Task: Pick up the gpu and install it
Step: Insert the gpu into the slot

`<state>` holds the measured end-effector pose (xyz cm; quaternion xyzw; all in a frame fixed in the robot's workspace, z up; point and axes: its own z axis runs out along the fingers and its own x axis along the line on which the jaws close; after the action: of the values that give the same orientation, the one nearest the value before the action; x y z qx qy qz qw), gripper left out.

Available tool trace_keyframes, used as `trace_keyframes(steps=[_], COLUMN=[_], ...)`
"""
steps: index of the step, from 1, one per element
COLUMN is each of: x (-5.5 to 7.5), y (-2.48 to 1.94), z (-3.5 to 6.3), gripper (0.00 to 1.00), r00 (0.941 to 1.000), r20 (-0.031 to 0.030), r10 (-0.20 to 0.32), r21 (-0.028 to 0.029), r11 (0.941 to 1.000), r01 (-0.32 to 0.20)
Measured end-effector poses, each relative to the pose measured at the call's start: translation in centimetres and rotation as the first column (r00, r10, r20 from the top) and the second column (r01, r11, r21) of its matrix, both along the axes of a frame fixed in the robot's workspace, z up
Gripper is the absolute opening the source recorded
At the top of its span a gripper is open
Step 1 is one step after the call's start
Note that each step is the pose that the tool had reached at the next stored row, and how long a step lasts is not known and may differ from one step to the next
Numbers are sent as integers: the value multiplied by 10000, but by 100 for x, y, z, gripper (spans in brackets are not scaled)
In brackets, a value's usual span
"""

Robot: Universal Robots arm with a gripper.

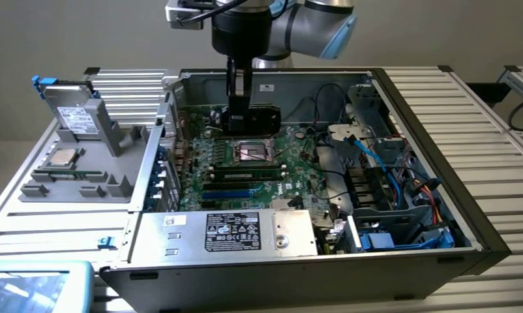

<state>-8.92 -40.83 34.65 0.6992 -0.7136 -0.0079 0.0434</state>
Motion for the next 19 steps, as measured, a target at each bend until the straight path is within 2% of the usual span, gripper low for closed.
trace_keyframes(steps=[2,7,9,13,18,19], x=[-10,-13,-14,-21,-30,-31], y=[-11,-75,-108,-127,-138,-148], z=[-11,-48,-68,-132,-177,-184], gripper=[29,29,29,29,29,29], r00=[10000,10000,10000,10000,10000,10000], r20=[0,0,0,0,-3,-17], r10=[1,-30,-49,-59,-58,-58], r21=[38,336,411,389,256,244], r11=[10000,9994,9991,9992,9997,9997], r01=[-1,30,49,59,58,59])
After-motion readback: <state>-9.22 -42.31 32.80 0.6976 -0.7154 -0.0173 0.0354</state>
